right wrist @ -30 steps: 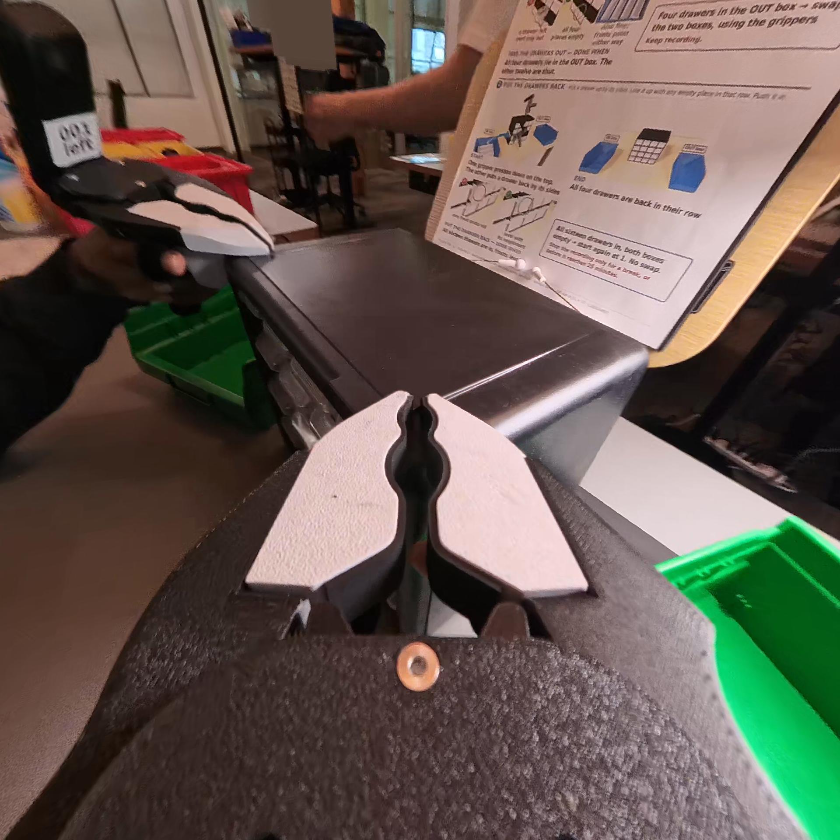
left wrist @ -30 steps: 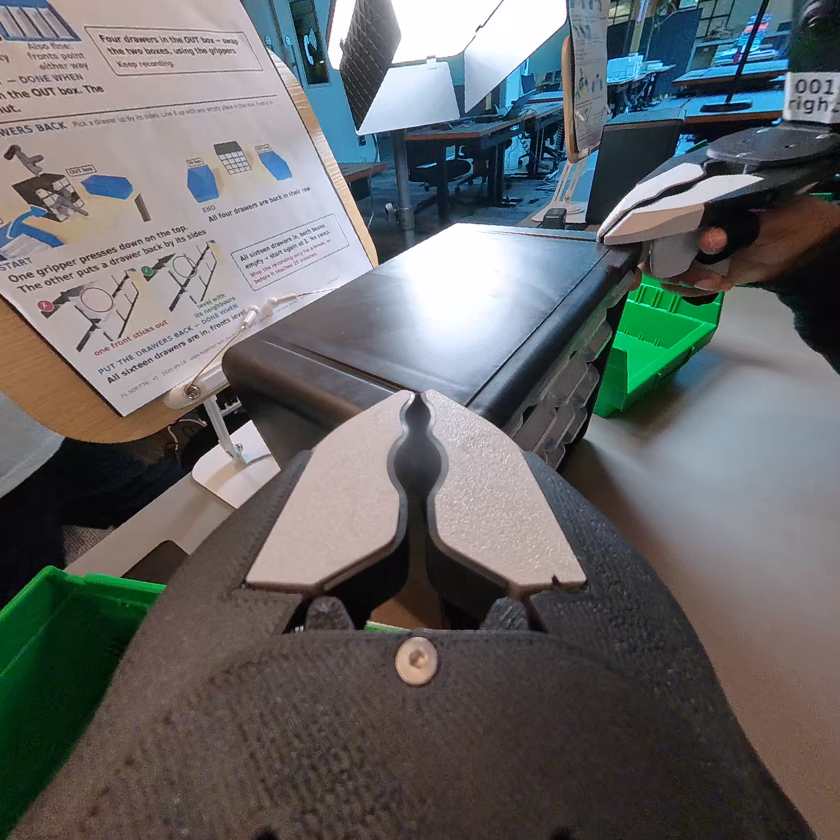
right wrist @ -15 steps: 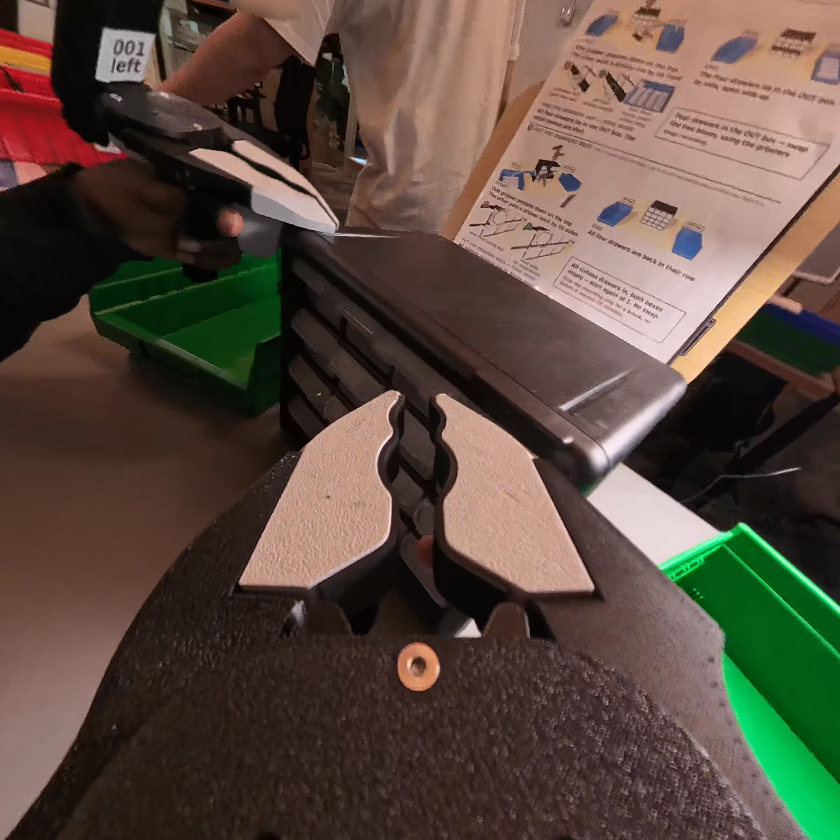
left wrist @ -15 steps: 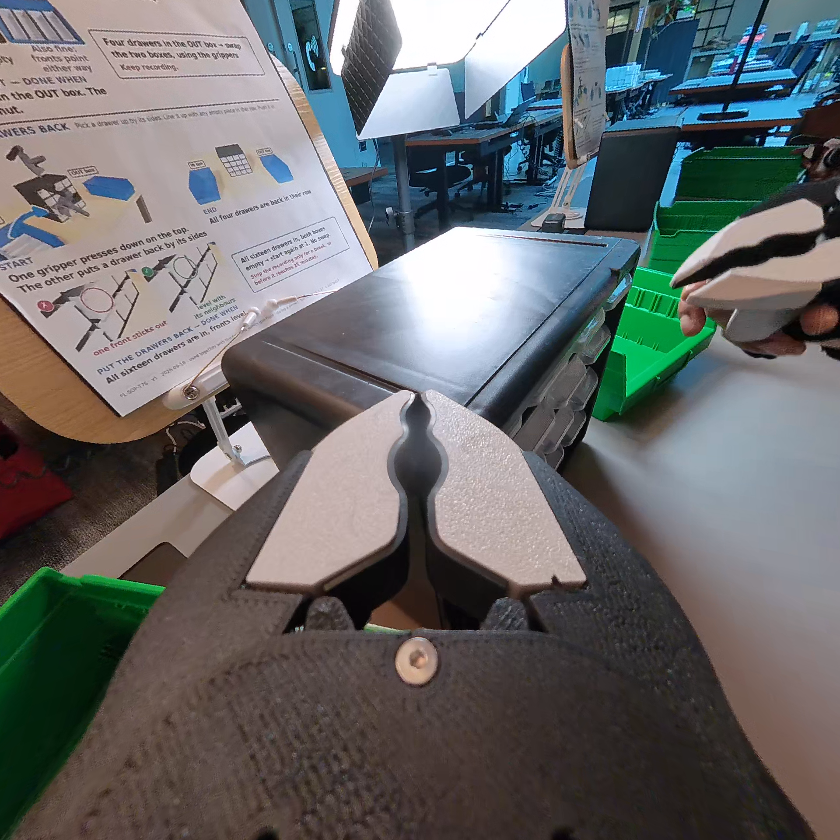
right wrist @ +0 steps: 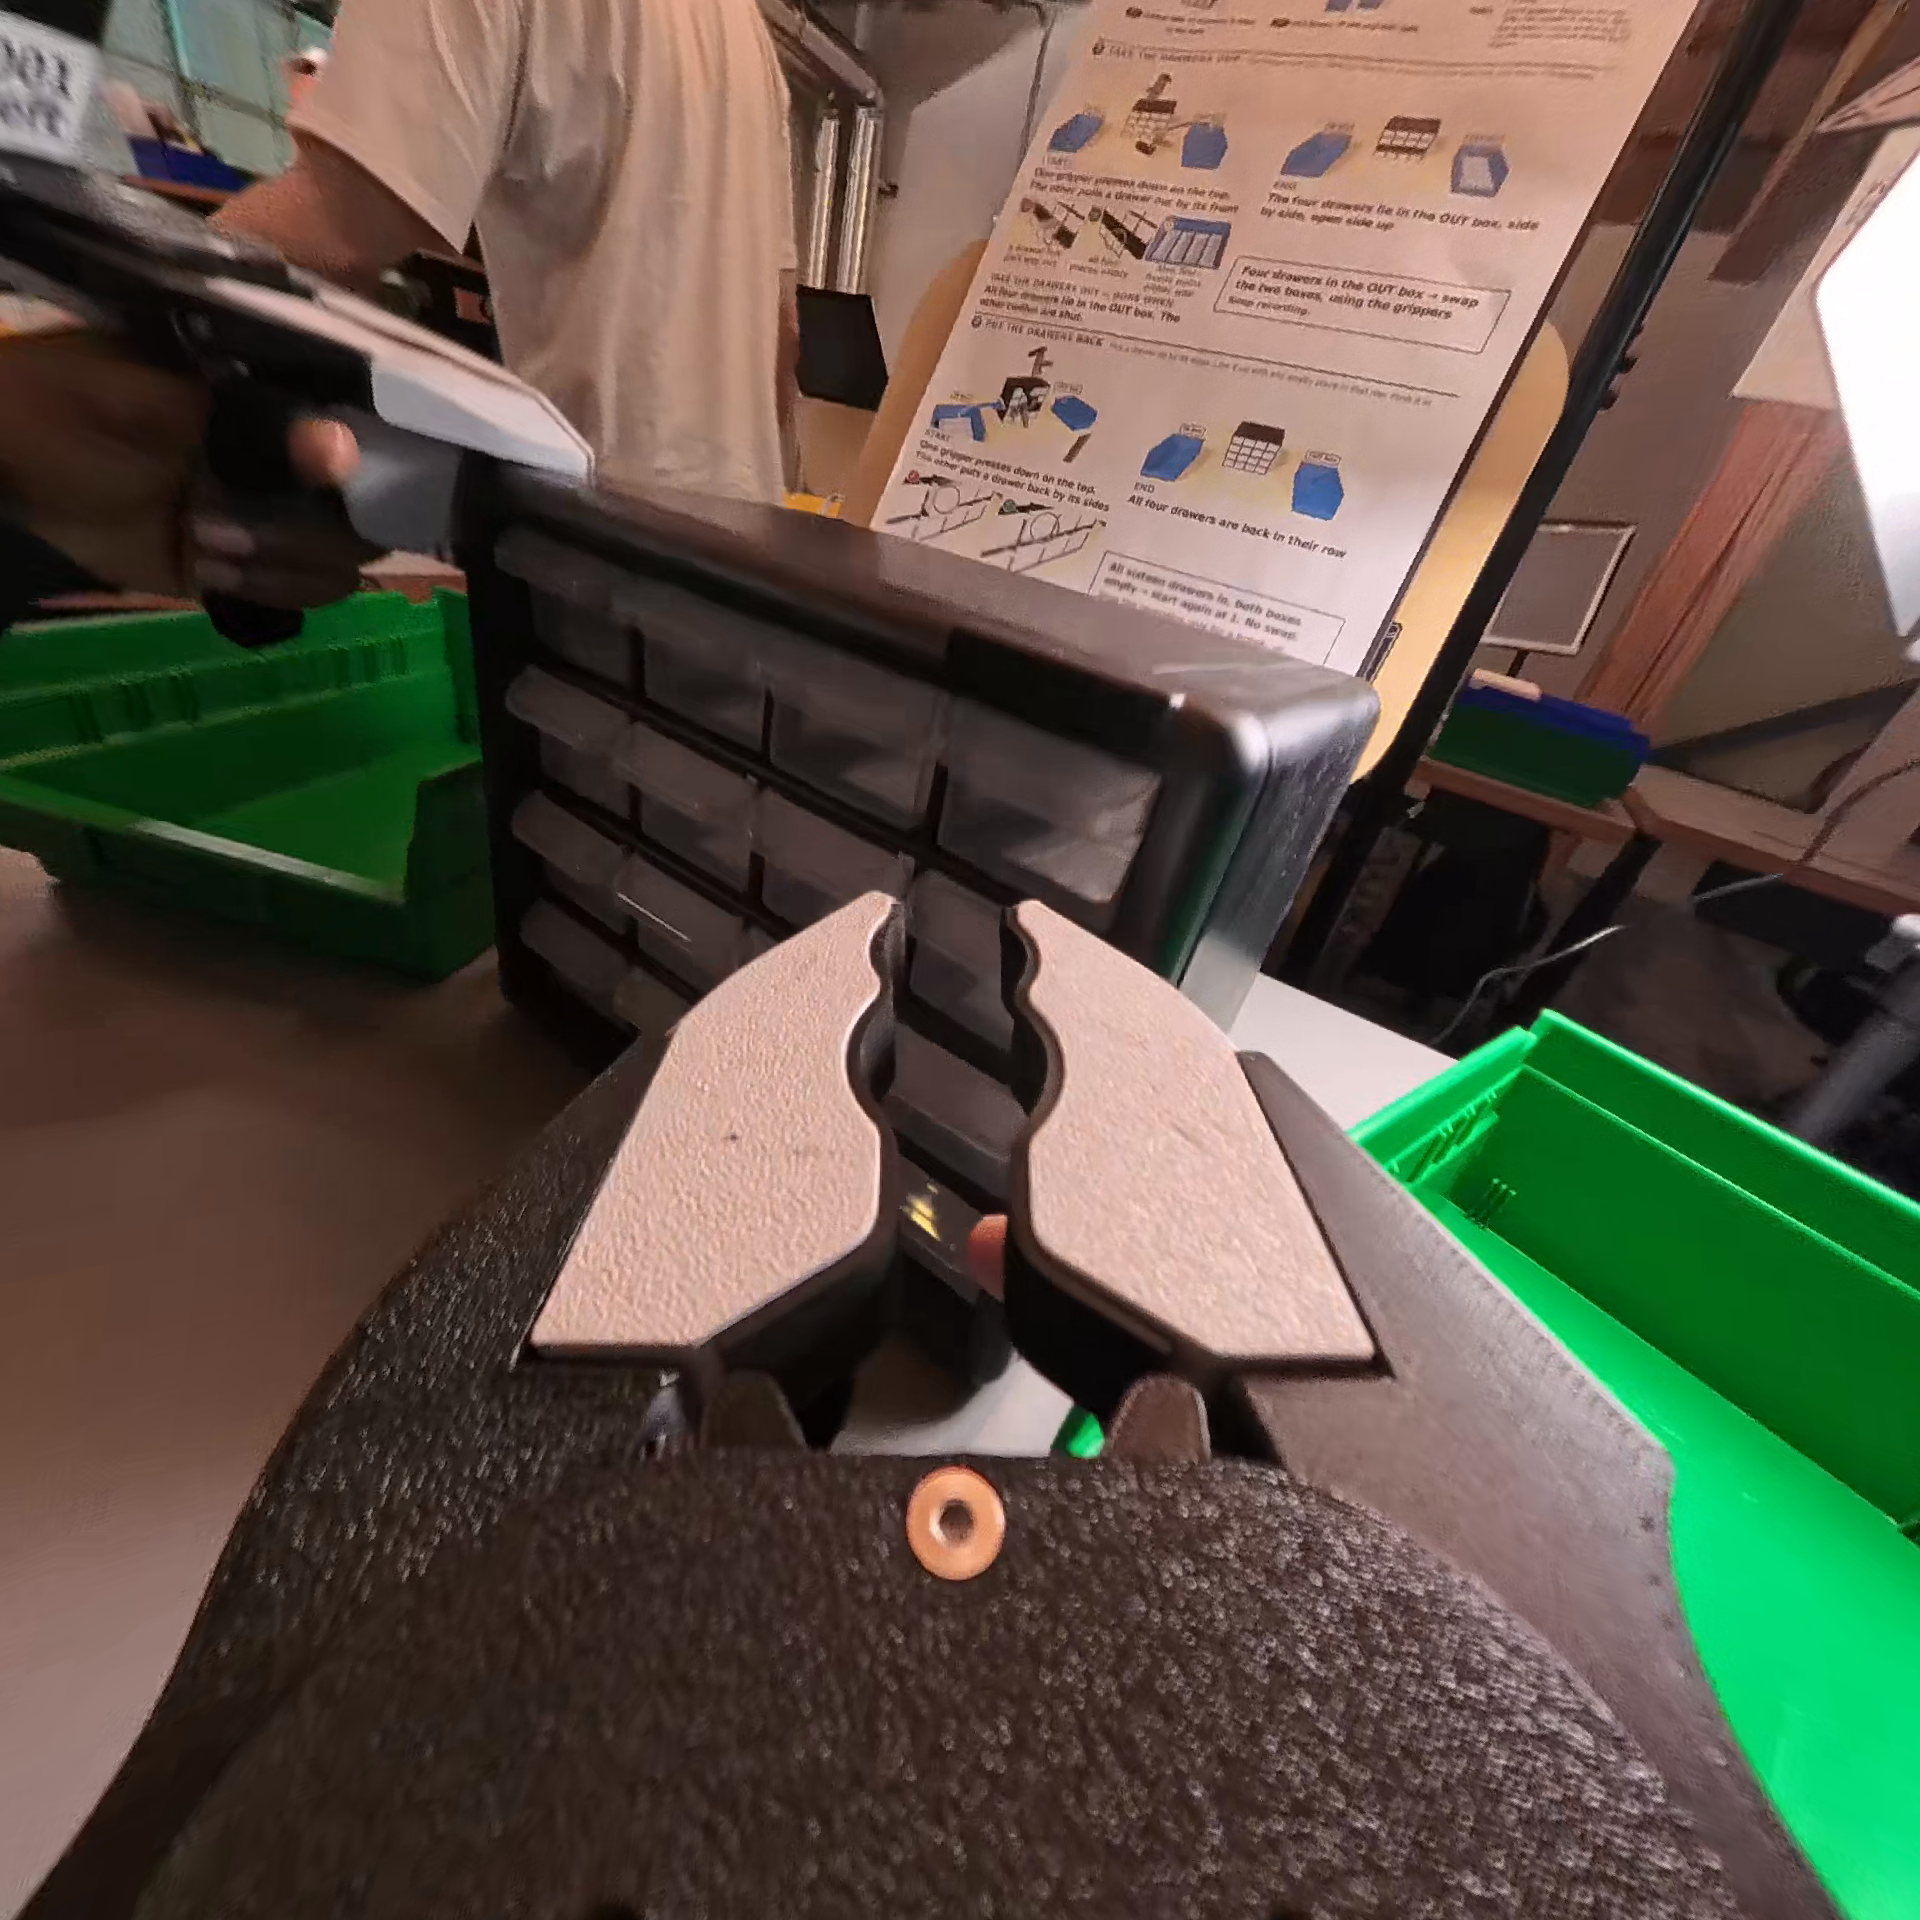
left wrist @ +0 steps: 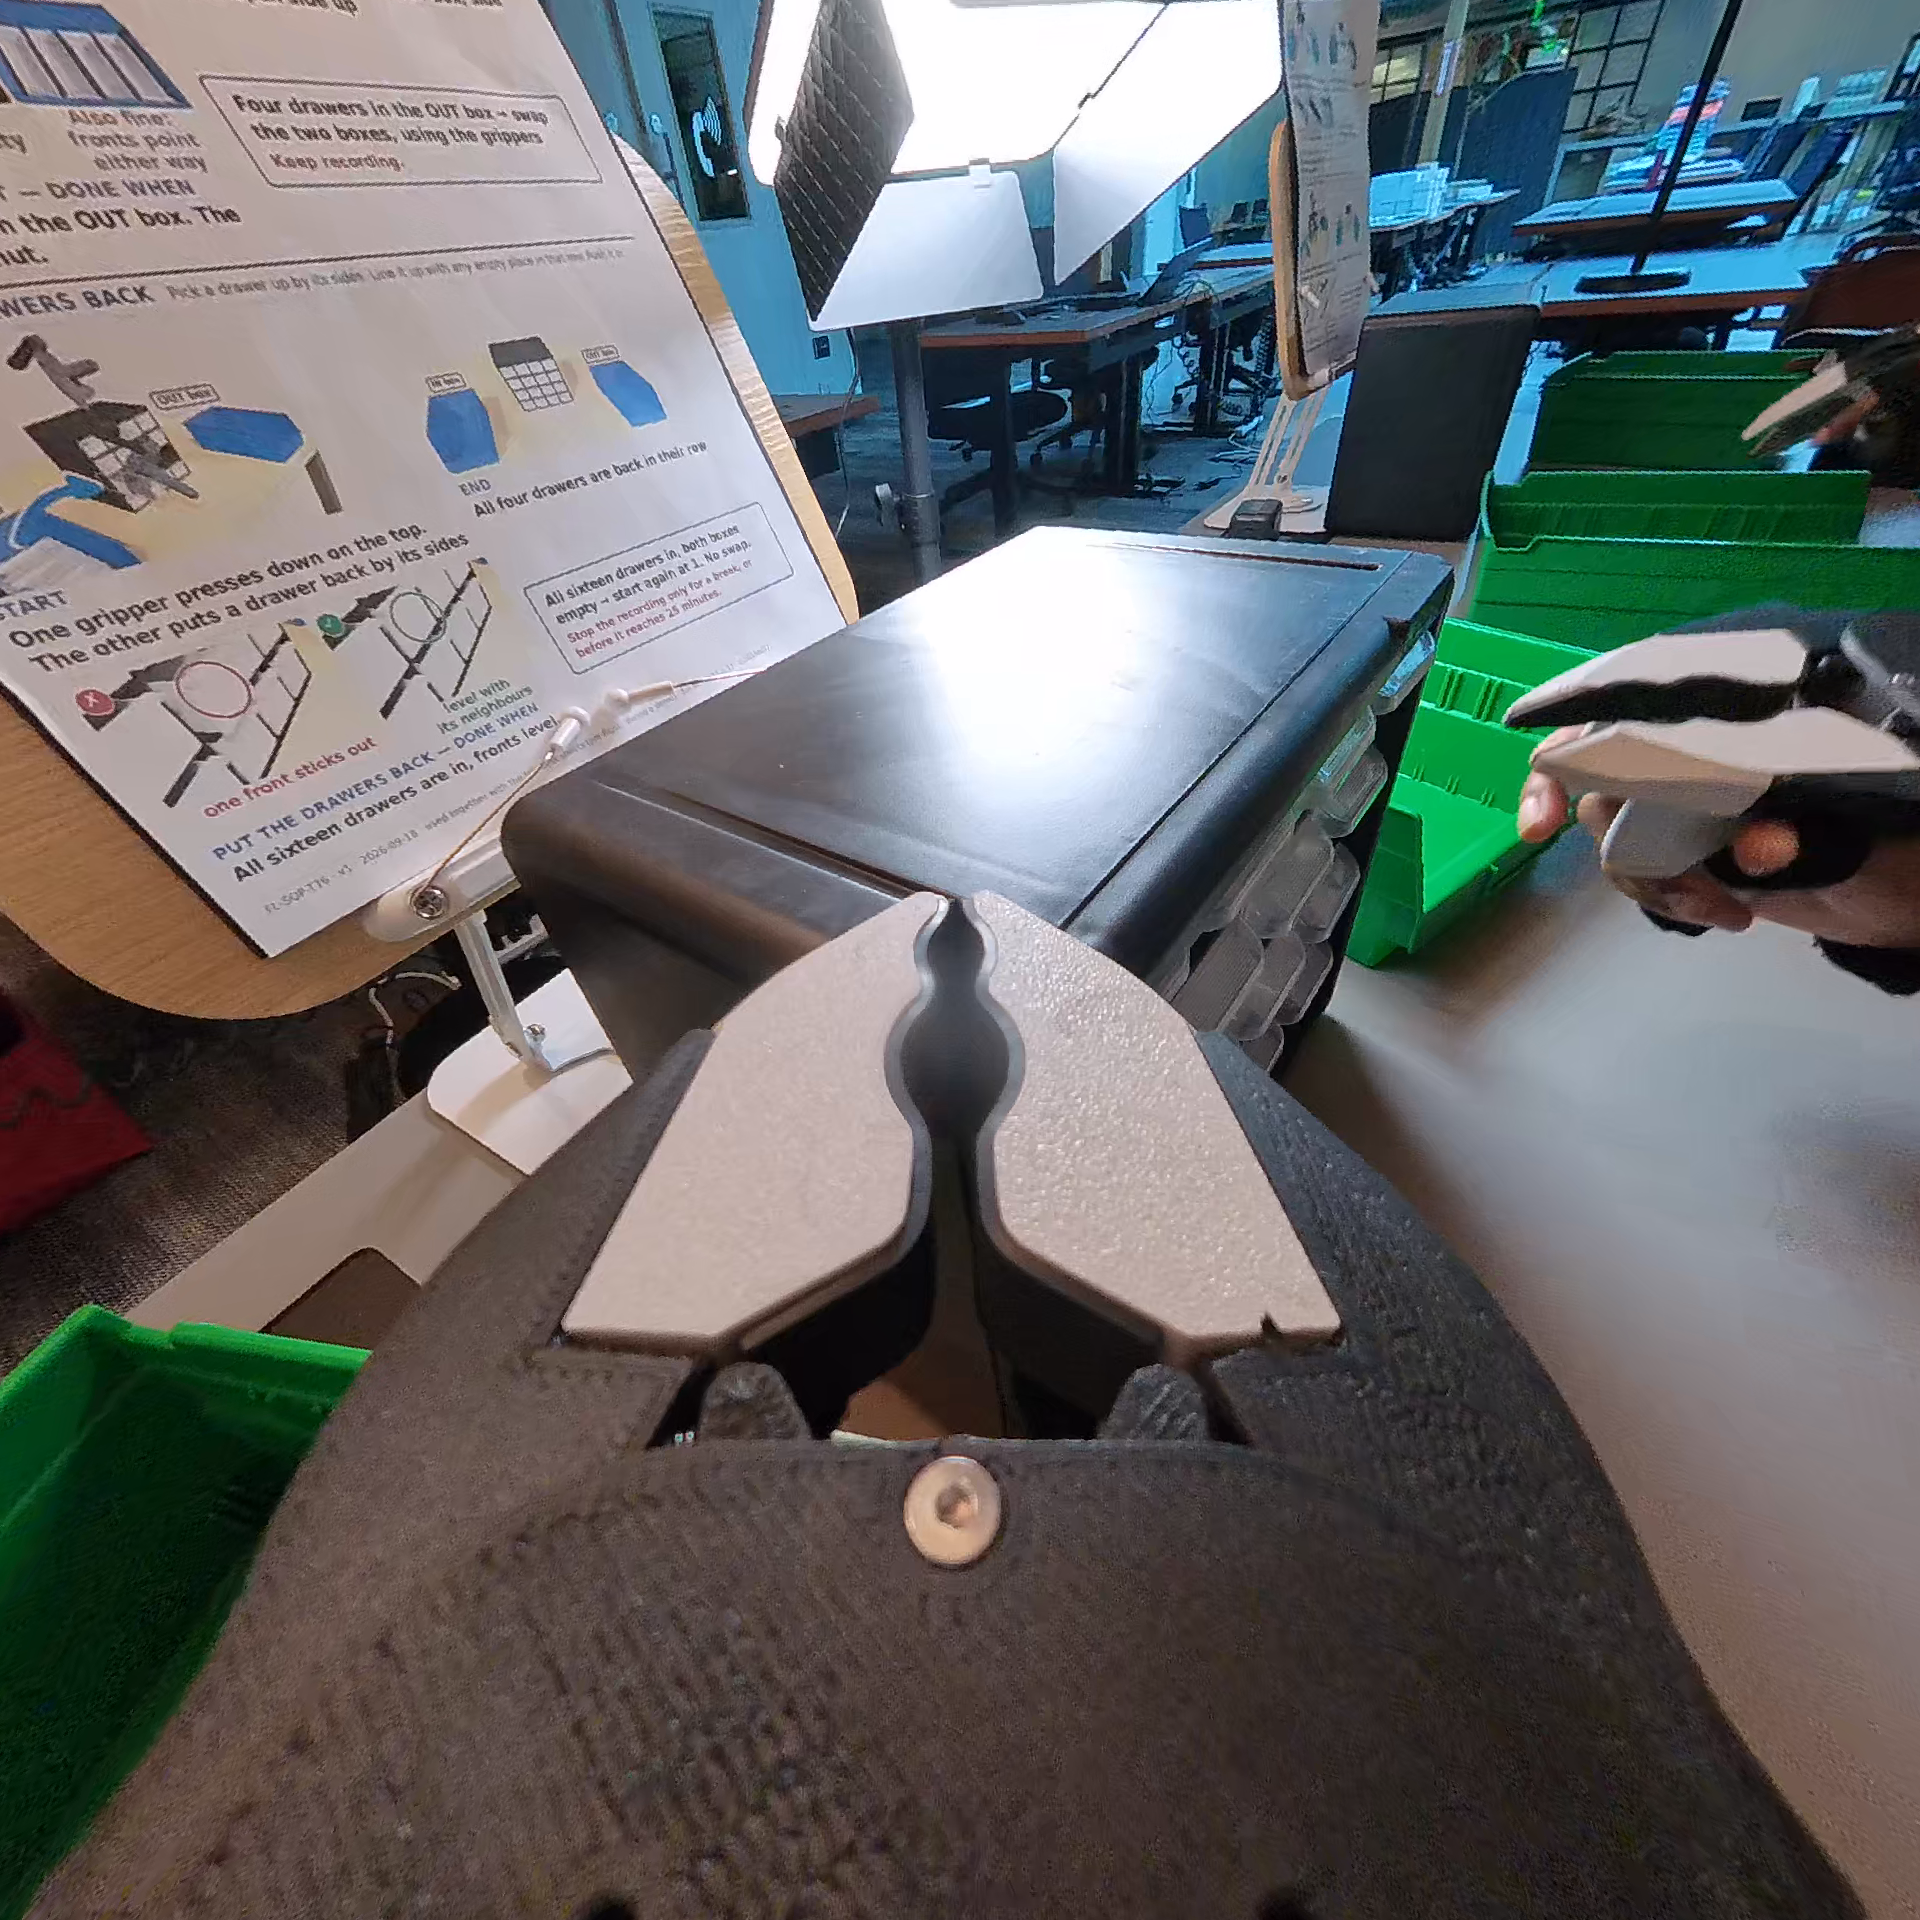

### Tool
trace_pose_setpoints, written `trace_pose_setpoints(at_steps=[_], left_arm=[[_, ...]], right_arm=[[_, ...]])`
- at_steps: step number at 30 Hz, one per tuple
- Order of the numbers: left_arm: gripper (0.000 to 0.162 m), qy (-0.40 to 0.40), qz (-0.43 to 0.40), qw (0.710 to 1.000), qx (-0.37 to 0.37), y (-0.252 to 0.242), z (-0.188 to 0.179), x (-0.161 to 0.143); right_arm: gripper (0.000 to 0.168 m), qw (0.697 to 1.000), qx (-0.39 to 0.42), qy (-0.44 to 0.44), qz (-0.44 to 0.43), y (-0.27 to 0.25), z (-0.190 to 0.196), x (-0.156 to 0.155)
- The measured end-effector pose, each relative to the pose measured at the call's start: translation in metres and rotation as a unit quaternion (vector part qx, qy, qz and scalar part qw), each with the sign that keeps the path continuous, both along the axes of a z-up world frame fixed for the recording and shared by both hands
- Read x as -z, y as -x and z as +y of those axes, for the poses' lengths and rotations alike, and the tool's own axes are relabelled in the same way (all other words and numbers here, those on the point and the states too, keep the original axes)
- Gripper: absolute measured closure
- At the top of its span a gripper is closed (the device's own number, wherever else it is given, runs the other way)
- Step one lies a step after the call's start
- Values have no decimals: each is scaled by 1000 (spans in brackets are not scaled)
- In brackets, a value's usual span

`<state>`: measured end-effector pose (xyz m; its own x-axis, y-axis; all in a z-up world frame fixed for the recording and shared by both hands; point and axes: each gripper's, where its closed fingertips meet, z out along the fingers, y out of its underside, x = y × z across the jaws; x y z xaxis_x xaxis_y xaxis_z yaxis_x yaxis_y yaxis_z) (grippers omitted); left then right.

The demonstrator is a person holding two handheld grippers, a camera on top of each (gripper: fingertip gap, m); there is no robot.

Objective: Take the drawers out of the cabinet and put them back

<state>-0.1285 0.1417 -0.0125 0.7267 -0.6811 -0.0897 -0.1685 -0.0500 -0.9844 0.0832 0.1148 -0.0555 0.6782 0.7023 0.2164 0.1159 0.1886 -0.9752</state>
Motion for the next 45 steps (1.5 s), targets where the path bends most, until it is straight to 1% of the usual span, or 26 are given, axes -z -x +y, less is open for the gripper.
trace_pose_setpoints(at_steps=[2,6,11,19,26,30,37,39,41,45], left_arm=[[162,-1,3,1000,-1,0,0,0],[162,-3,9,1000,4,-2,-1,0],[162,-5,17,1000,3,-2,-1,0],[162,-5,22,1000,2,-3,-1,0],[162,-4,21,1000,4,-3,-2,0],[162,-3,23,1000,4,-3,-2,0],[162,-8,38,999,-3,-2,-2,0],[162,-11,42,999,-7,-2,-2,0],[162,-12,43,999,-7,-2,-2,0],[162,-14,46,999,-7,-1,-2,0]], right_arm=[[148,1000,10,-22,-9,2,2,13],[144,996,13,-66,-59,18,2,35],[143,990,2,-100,-97,43,-7,43],[145,986,-14,-102,-134,63,-15,63],[147,982,-25,-104,-154,73,-20,75],[148,983,-34,-104,-149,82,-25,73],[149,978,-47,-134,-155,114,-37,55],[151,974,-43,-145,-170,125,-38,51],[151,966,-39,-150,-206,138,-36,51],[151,945,-25,-200,-256,173,-34,42]])
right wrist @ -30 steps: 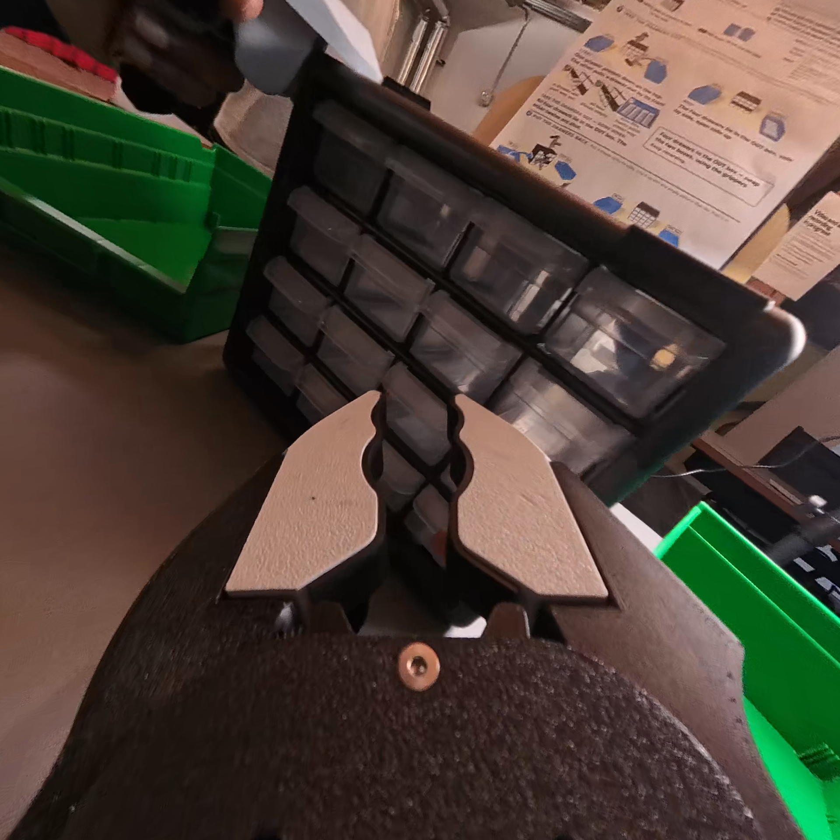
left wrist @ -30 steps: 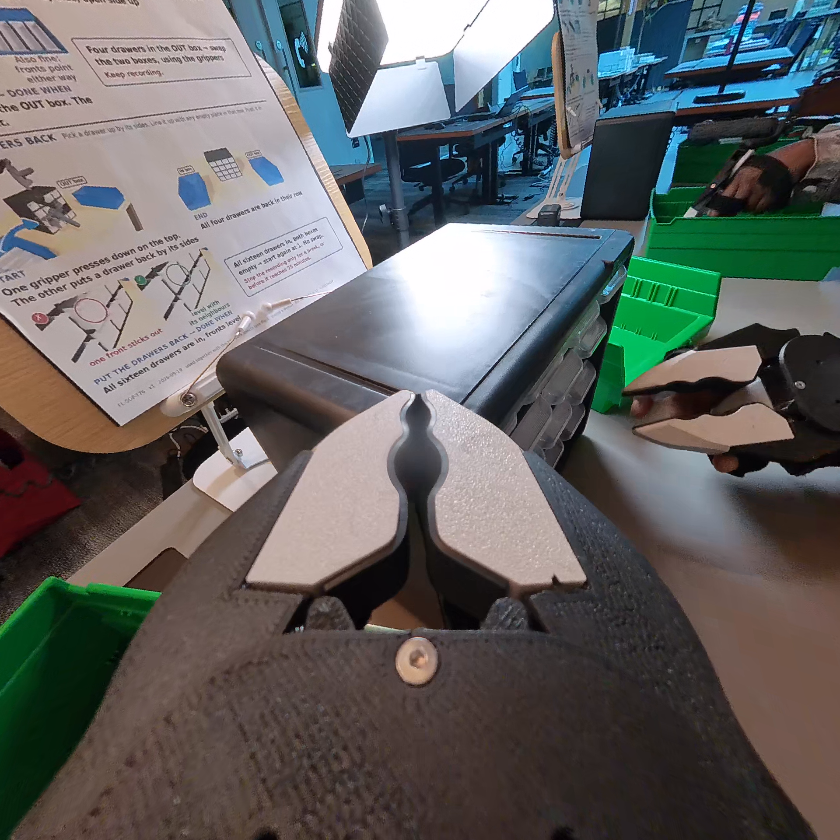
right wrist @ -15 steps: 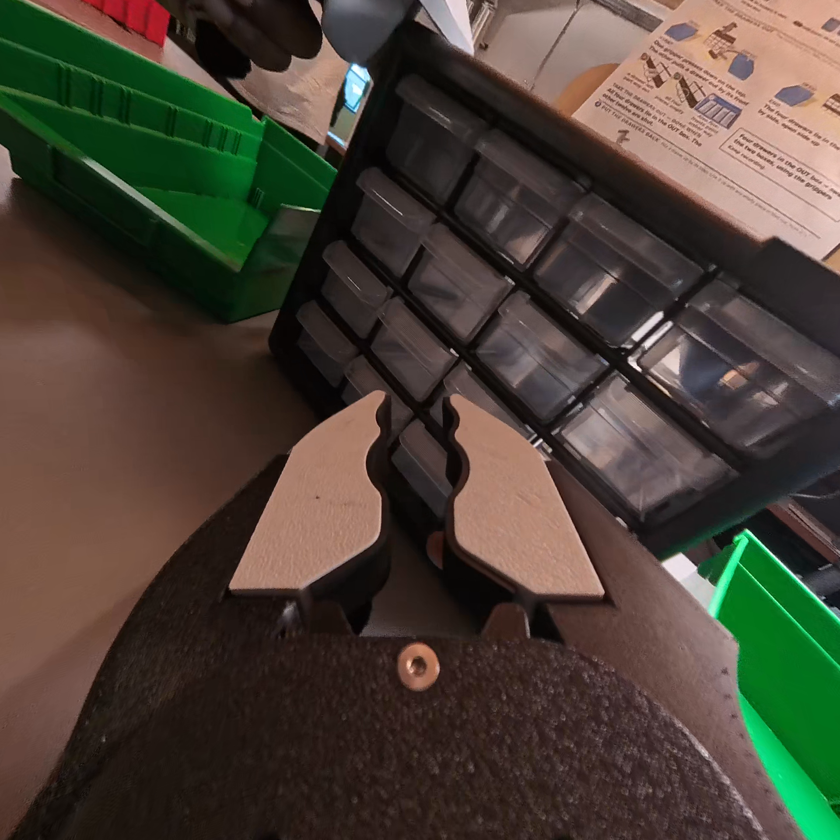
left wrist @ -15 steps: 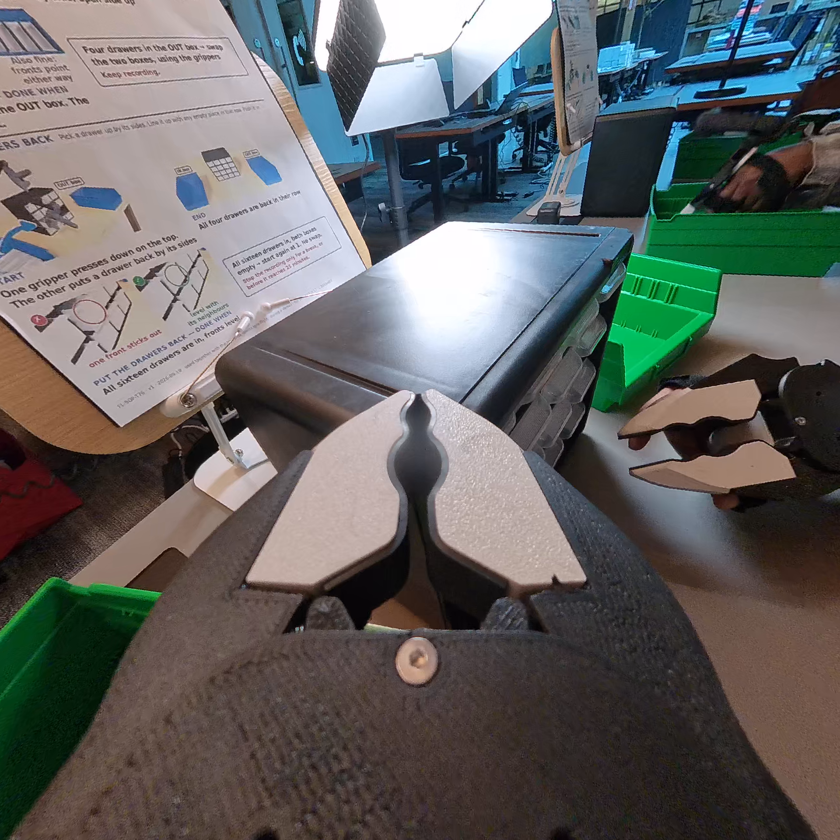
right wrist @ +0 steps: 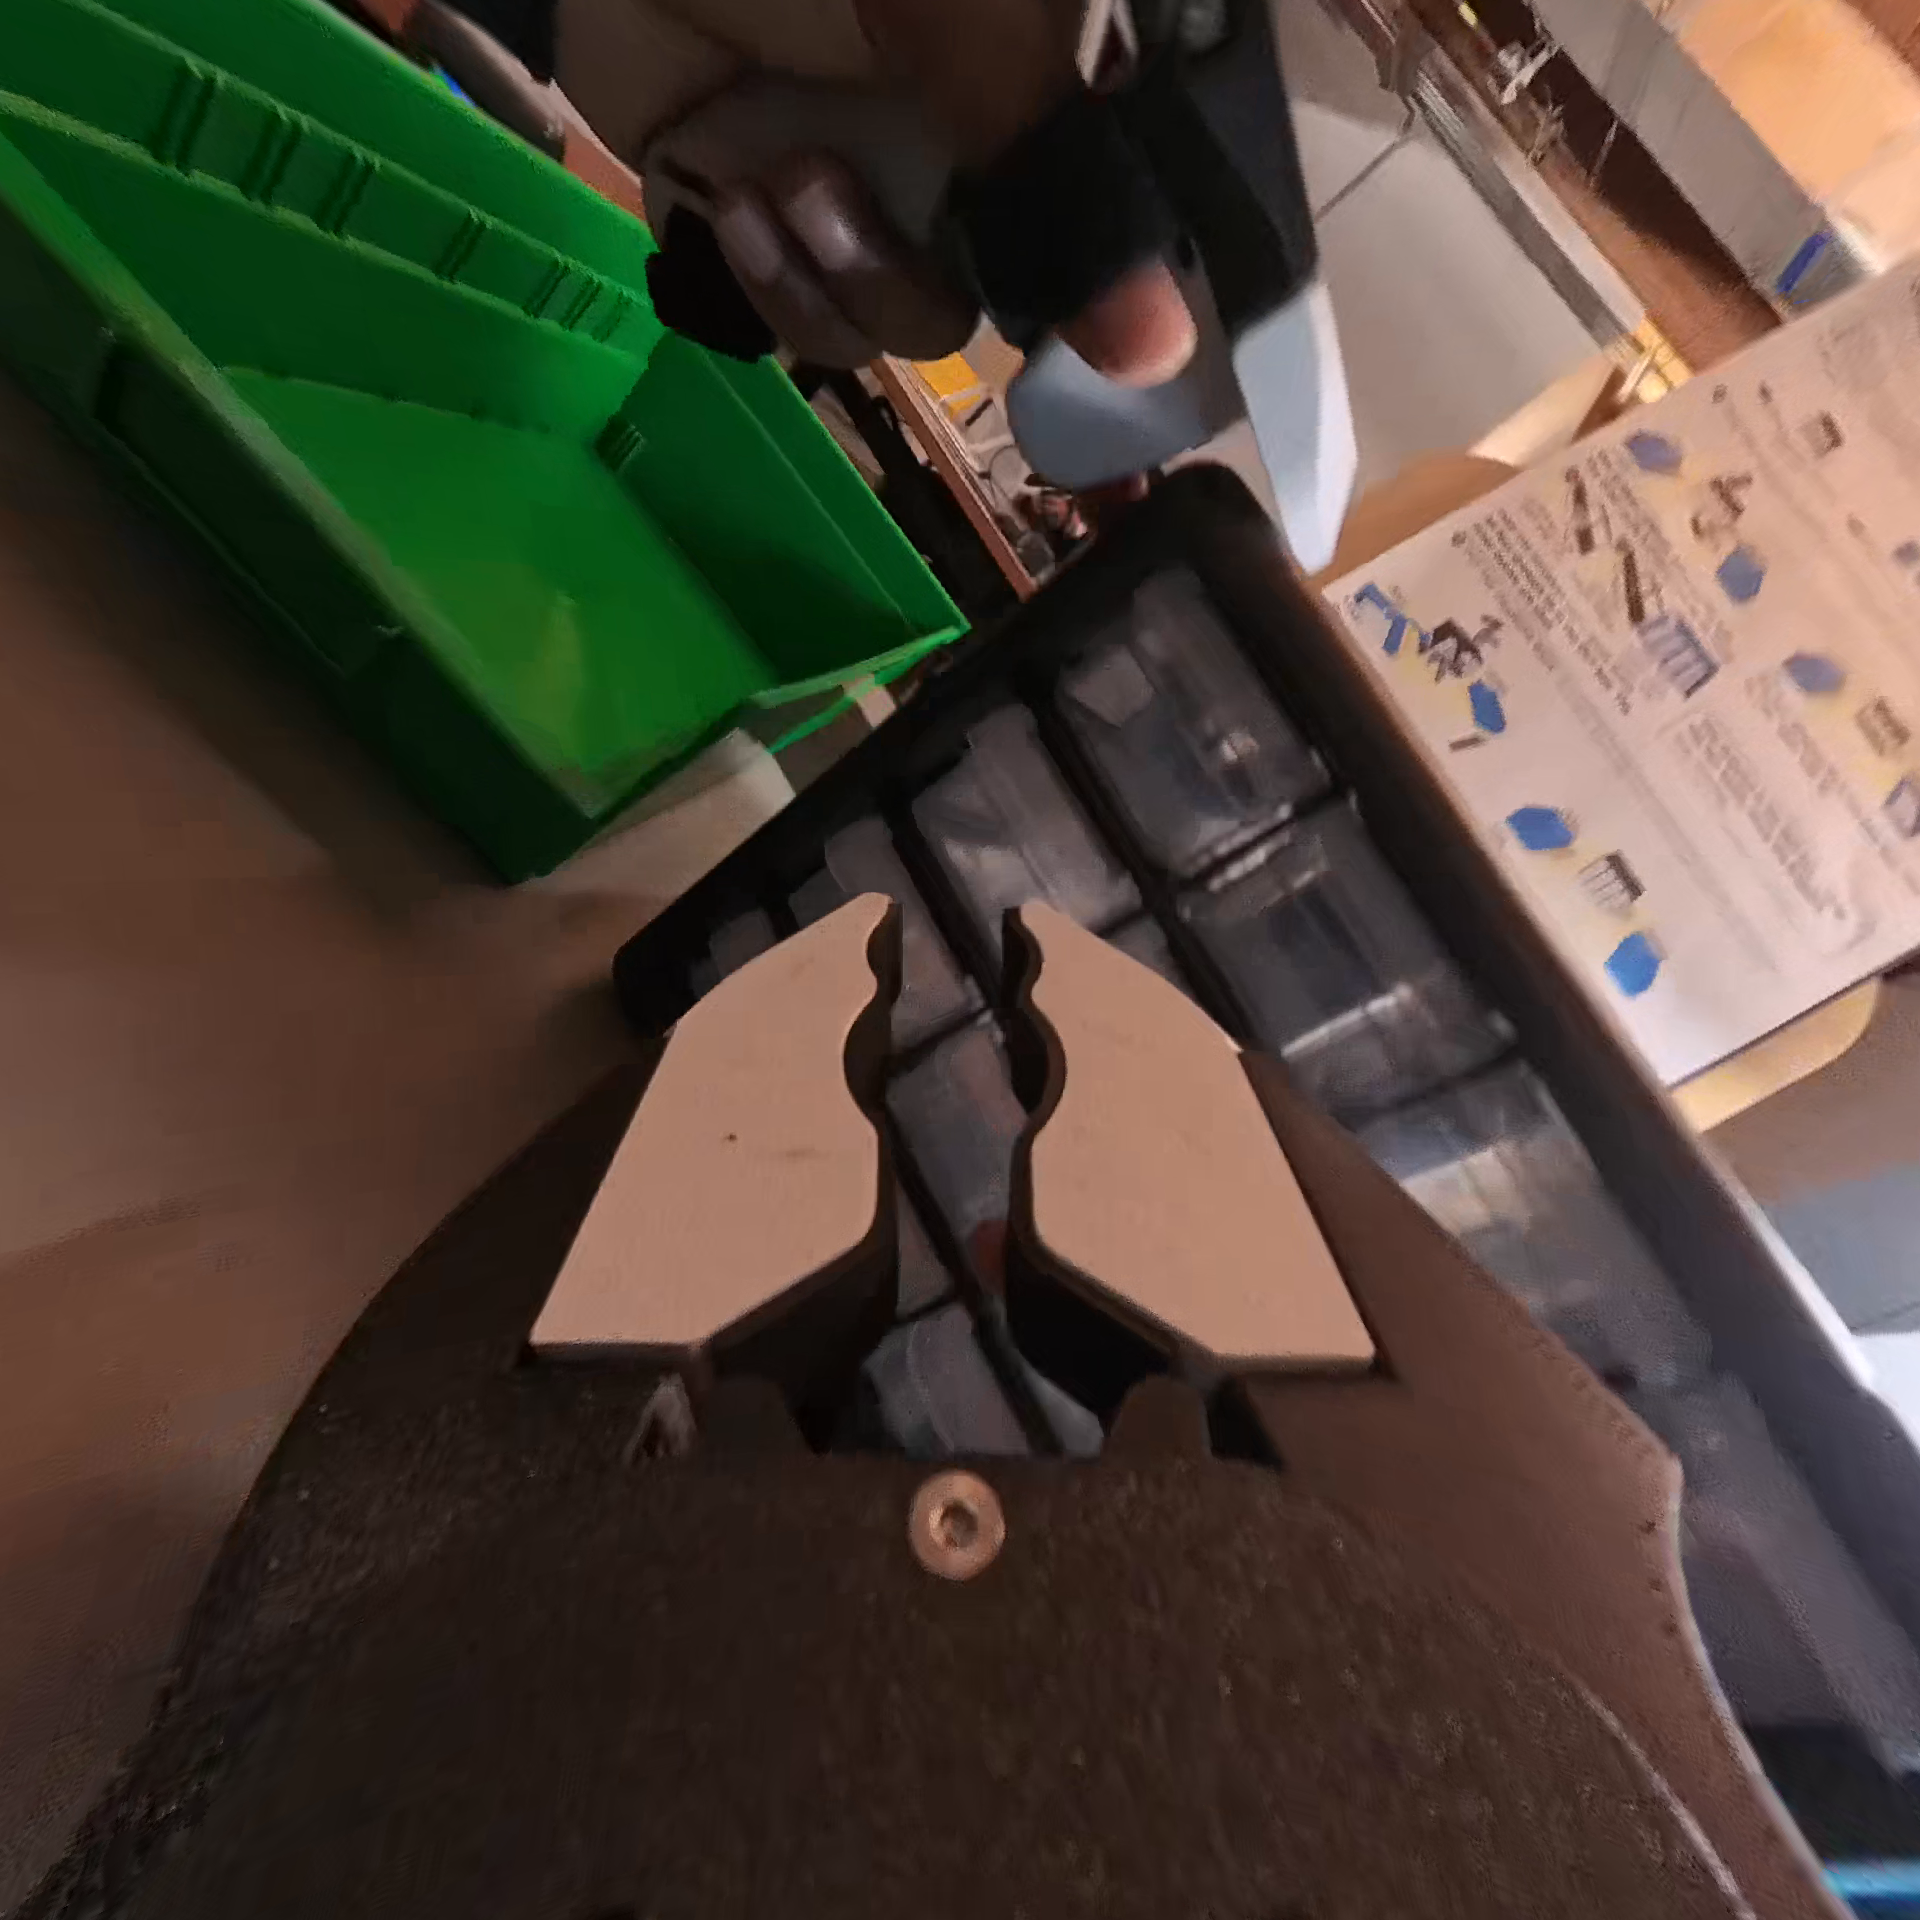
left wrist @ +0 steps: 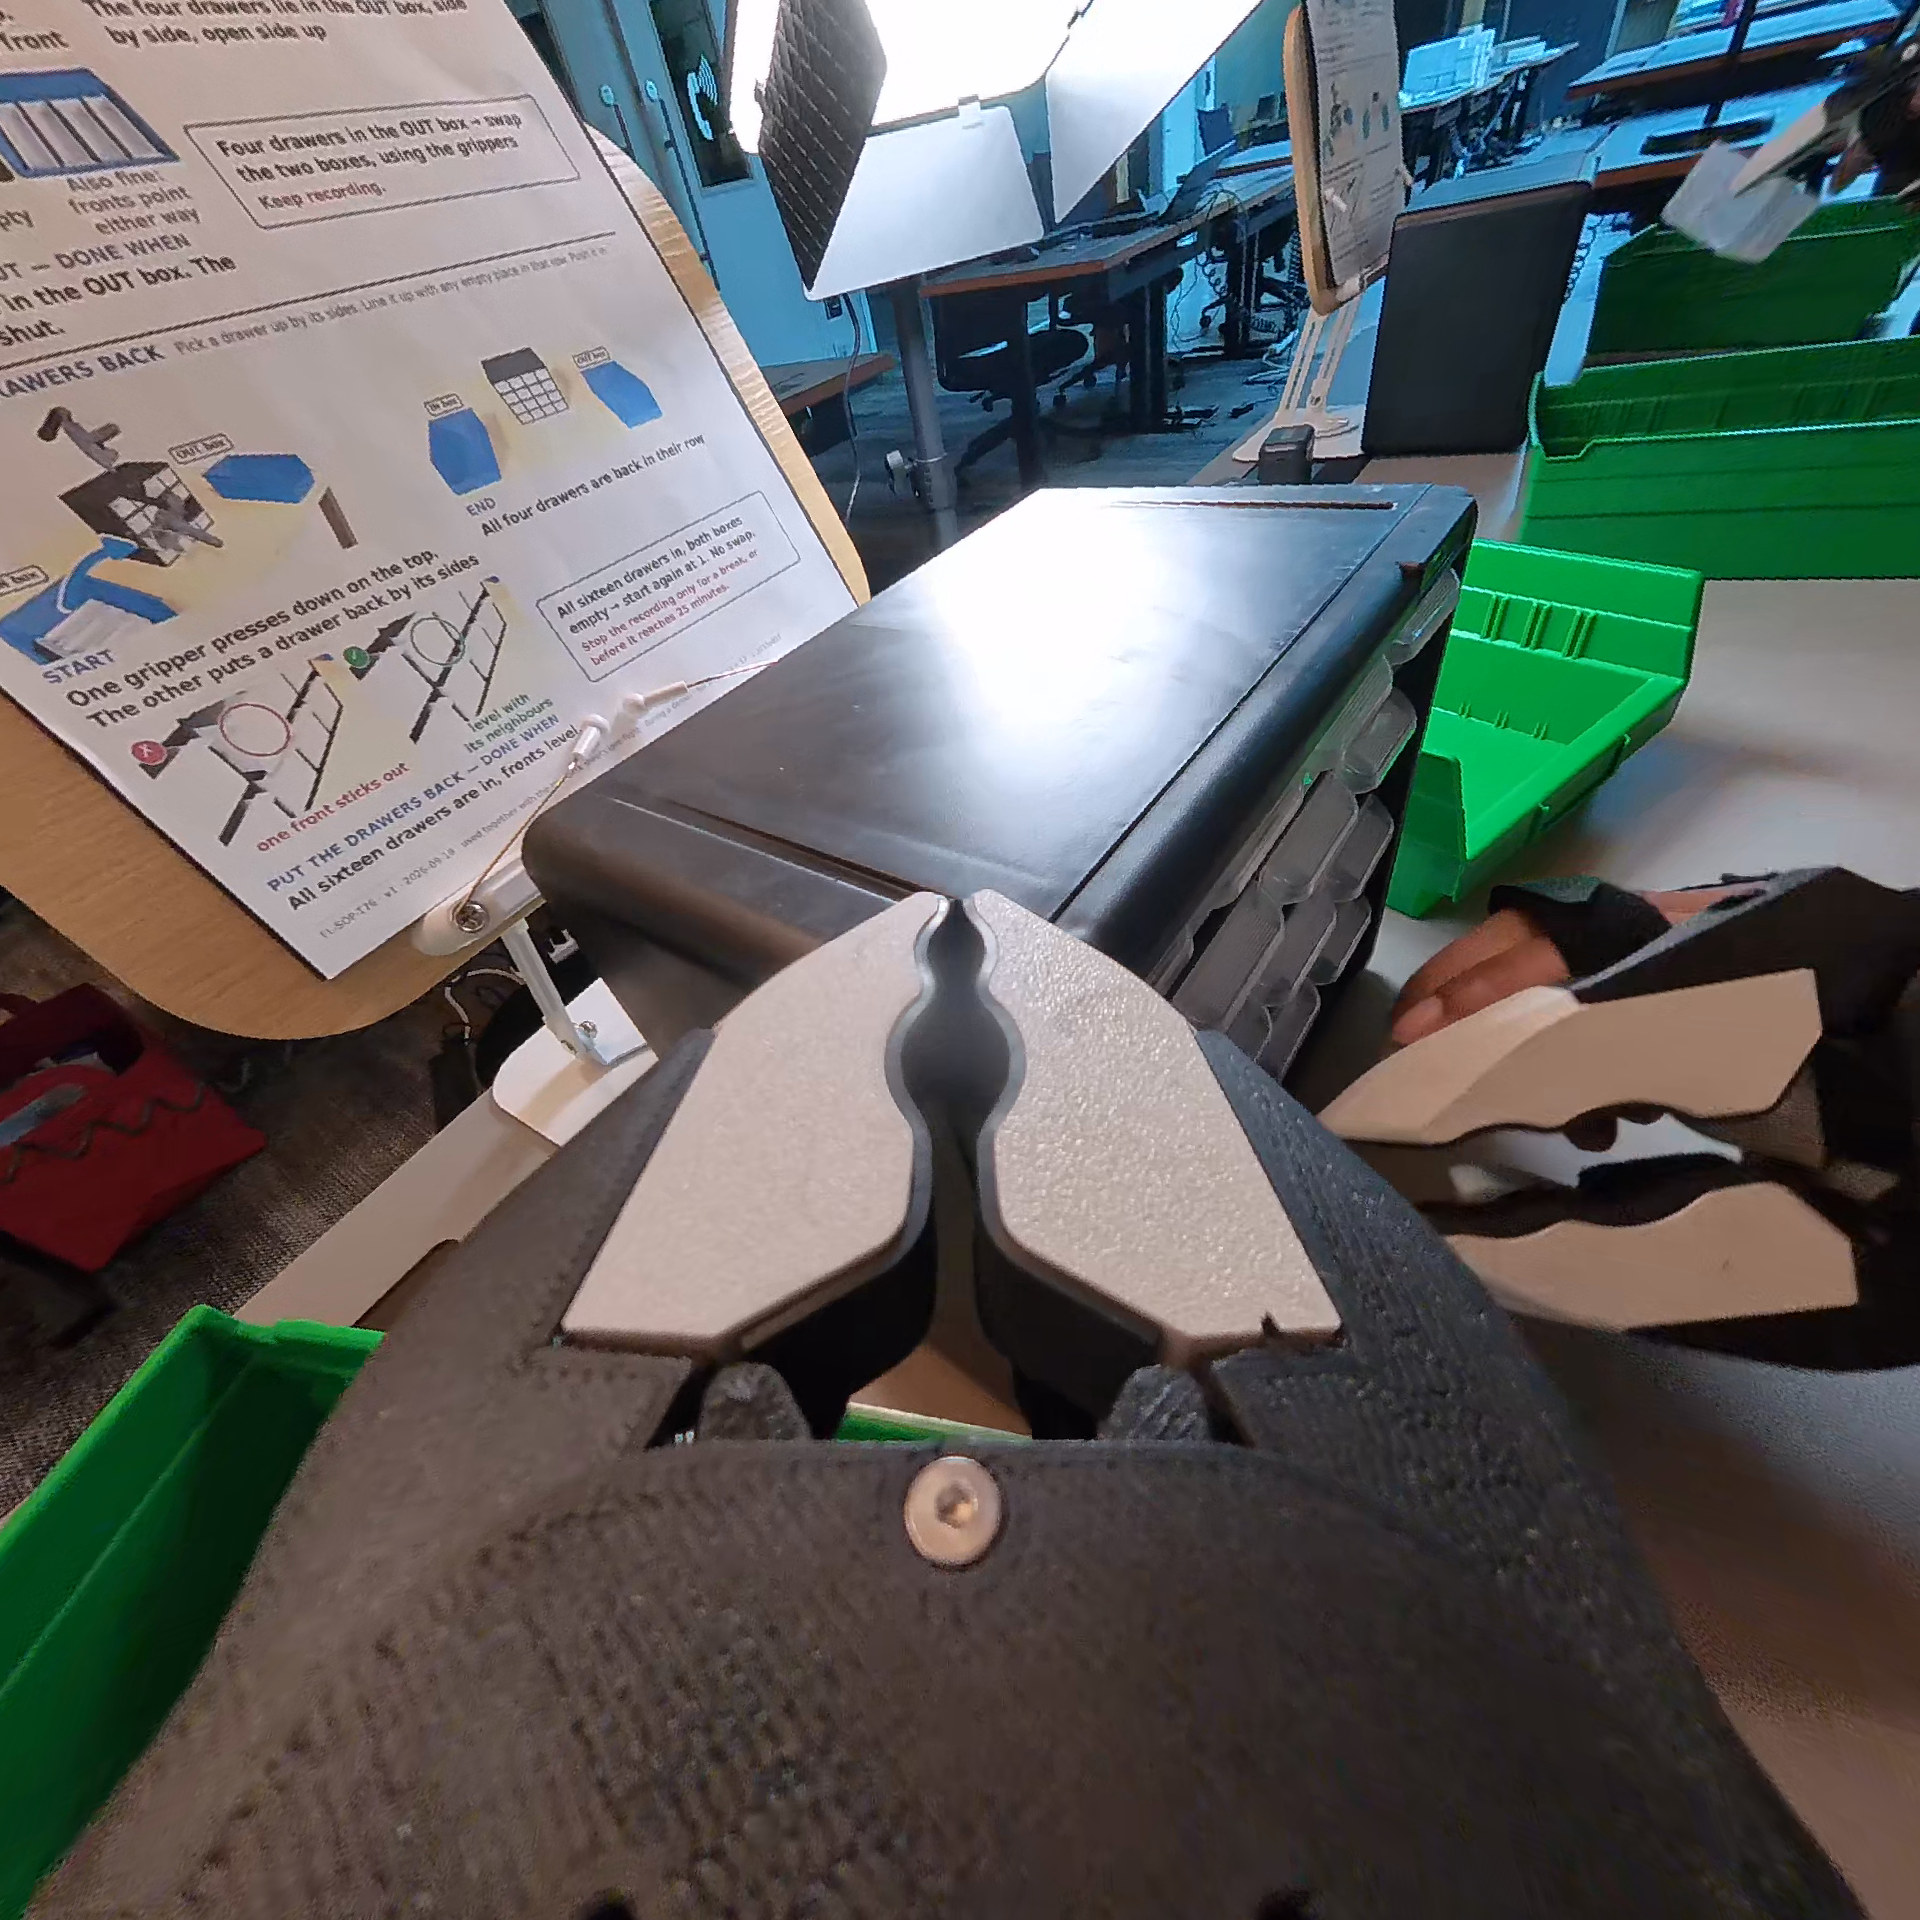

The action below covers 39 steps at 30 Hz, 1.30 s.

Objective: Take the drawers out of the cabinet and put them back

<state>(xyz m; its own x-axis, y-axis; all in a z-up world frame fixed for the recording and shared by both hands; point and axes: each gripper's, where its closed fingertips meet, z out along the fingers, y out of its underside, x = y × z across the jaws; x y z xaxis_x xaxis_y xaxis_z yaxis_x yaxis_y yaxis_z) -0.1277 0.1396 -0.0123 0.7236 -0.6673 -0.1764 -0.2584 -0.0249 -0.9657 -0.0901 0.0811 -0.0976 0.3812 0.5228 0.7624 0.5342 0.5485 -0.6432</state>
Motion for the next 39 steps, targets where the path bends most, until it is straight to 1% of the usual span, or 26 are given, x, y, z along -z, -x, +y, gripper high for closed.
trace_pose_setpoints(at_steps=[4,7,9,12,14,18,25,29,33,35,37,38,39], left_arm=[[162,-3,1,1000,-1,0,0,0],[162,-4,2,1000,-1,0,0,0],[162,-5,4,1000,-1,0,0,0],[162,-7,9,1000,-3,0,0,0],[162,-8,10,1000,-3,0,0,0],[162,-9,11,1000,-3,0,0,0],[162,-10,9,1000,-4,0,1,0],[162,-11,10,1000,-7,0,1,0],[162,-12,15,1000,-9,0,1,0],[162,-12,16,1000,-10,0,1,0],[162,-14,18,1000,-11,0,1,0],[162,-14,20,1000,-11,0,1,0],[162,-15,21,1000,-12,0,1,0]], right_arm=[[150,994,35,-83,-54,28,14,-7],[147,986,68,-118,-100,36,30,-2],[148,978,89,-153,-109,36,37,-6],[155,974,105,-167,-108,35,41,-10],[156,972,107,-172,-118,34,41,-11],[161,971,96,-174,-132,33,34,-10],[162,982,51,-145,-113,20,-16,-9],[145,986,19,-124,-110,16,-32,-13],[129,989,13,-67,-135,15,-23,-8],[130,986,14,-45,-158,15,-15,-4],[131,984,3,-3,-180,17,-11,4],[134,983,-1,19,-180,17,-10,6],[143,984,-6,26,-176,17,-11,3]])
